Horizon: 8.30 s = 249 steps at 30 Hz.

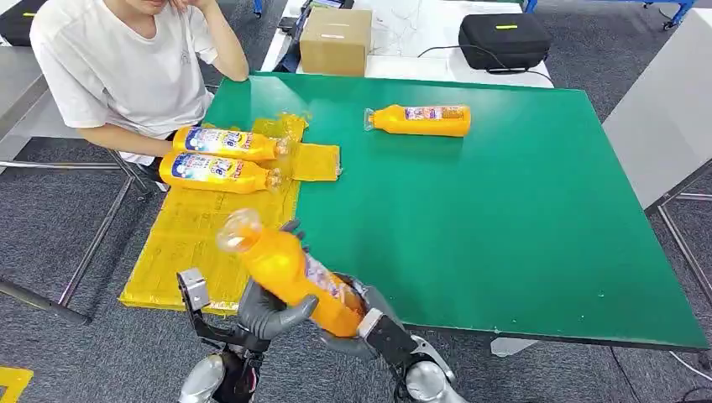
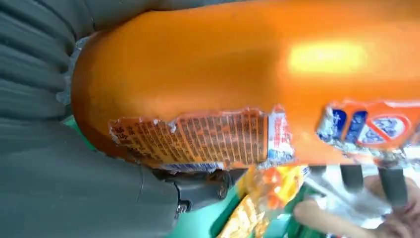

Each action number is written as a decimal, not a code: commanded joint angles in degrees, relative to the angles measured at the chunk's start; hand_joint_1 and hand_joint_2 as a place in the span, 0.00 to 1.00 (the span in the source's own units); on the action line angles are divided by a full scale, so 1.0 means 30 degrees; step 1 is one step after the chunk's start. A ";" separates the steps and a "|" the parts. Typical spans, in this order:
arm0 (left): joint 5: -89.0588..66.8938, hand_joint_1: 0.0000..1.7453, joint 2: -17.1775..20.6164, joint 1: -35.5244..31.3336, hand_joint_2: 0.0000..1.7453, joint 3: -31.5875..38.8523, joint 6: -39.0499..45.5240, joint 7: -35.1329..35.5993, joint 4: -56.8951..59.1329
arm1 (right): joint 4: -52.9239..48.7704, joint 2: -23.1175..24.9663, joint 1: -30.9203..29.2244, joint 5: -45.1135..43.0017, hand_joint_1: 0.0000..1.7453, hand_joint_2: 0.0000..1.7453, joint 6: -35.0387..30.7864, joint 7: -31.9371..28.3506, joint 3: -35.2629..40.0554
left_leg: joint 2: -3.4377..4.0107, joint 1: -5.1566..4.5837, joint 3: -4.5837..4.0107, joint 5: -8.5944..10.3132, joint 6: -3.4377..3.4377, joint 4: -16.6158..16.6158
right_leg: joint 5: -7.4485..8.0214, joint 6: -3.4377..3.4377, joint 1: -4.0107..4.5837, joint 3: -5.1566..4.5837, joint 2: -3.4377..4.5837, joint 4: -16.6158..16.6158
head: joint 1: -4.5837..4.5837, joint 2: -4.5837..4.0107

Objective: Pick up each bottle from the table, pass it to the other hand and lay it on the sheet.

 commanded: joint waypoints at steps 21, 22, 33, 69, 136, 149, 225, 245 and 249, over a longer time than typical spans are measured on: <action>0.3674 1.00 0.0572 -0.0608 1.00 -0.0788 -0.3583 0.1806 0.0054 | 0.0376 -0.0424 -0.1290 -0.0284 0.00 1.00 -0.0005 -0.0364 0.2542 | -0.0007 0.0017 0.0056 -0.0017 -0.0022 -0.0007 | -0.0019 -0.0030 0.0018 0.0060 -0.0013 -0.0012 | -0.0007 0.0000; 0.3986 1.00 0.0629 -0.0640 1.00 -0.0840 -0.3877 0.2197 0.0364 | 0.0289 -0.0309 -0.1228 -0.0406 0.00 1.00 -0.0079 -0.0272 0.2387 | -0.0003 0.0012 0.0036 -0.0009 -0.0018 -0.0008 | -0.0011 -0.0024 0.0013 0.0038 -0.0008 -0.0010 | -0.0007 0.0000; 0.2596 1.00 0.0813 -0.0573 1.00 -0.0317 -0.3966 0.1130 0.0206 | -0.2056 0.0006 -0.0377 -0.1657 0.00 0.00 -0.0375 -0.0338 0.1258 | 0.0005 0.0012 0.0040 -0.0018 -0.0019 -0.0004 | -0.0017 -0.0025 0.0013 0.0036 0.0000 -0.0001 | 0.0000 0.0000; -1.8530 1.00 0.1694 -0.3669 1.00 0.1833 1.2295 0.0786 0.2760 | -0.5315 -0.0608 0.1862 -0.0094 0.00 0.00 -0.3875 -0.0540 -0.1531 | -0.0013 0.0030 0.0097 -0.0026 -0.0030 -0.0010 | -0.0026 -0.0039 0.0032 0.0102 -0.0019 -0.0022 | 0.0000 0.0000; -0.6760 0.00 0.0390 -0.7145 1.00 0.5813 0.9006 -0.2653 -0.0113 | -0.1503 0.0079 0.0307 -0.1112 0.00 0.00 -0.4571 -0.1480 -0.0220 | 0.0046 0.0037 0.0052 -0.0019 -0.0016 0.0027 | -0.0010 -0.0030 0.0038 0.0061 0.0033 0.0014 | 0.0000 0.0000; -0.4070 0.00 0.0284 -0.5735 1.00 0.5187 0.7684 -0.1961 -0.3223 | -0.0253 -0.2762 -0.1115 0.6192 0.00 1.00 -0.8989 0.1406 0.0760 | 0.0004 0.0006 0.0026 0.0019 -0.0003 -0.0006 | 0.0007 -0.0013 0.0008 0.0043 -0.0007 -0.0008 | 0.0007 0.0000; -0.3235 0.00 0.0447 -0.6800 1.00 0.0821 0.5998 0.0572 -0.0084 | 1.3057 -0.2847 -0.9804 1.0800 1.00 1.00 -0.0872 1.1039 0.3033 | 0.0035 0.0022 0.0237 0.0048 -0.0016 -0.0026 | 0.0051 -0.0029 0.0031 0.0224 -0.0027 -0.0064 | 0.0000 0.0000; -0.3454 0.00 0.0734 -0.6632 1.00 0.0554 0.5428 0.0561 -0.0017 | 1.2397 -0.2456 -0.8583 0.7094 1.00 1.00 -0.1098 0.7190 0.0371 | 0.0031 0.0025 0.0313 0.0064 0.0036 -0.0035 | 0.0075 0.0006 0.0034 0.0339 -0.0017 -0.0117 | 0.0000 0.0000; -0.3445 0.00 0.0736 -0.6447 1.00 0.0596 0.5494 0.0518 -0.0268 | 1.1457 -0.2139 -0.7955 0.5247 1.00 1.00 -0.1860 0.5432 -0.1176 | 0.0015 0.0031 0.0318 0.0067 0.0029 -0.0028 | 0.0074 0.0005 0.0042 0.0335 -0.0048 -0.0115 | 0.0000 0.0000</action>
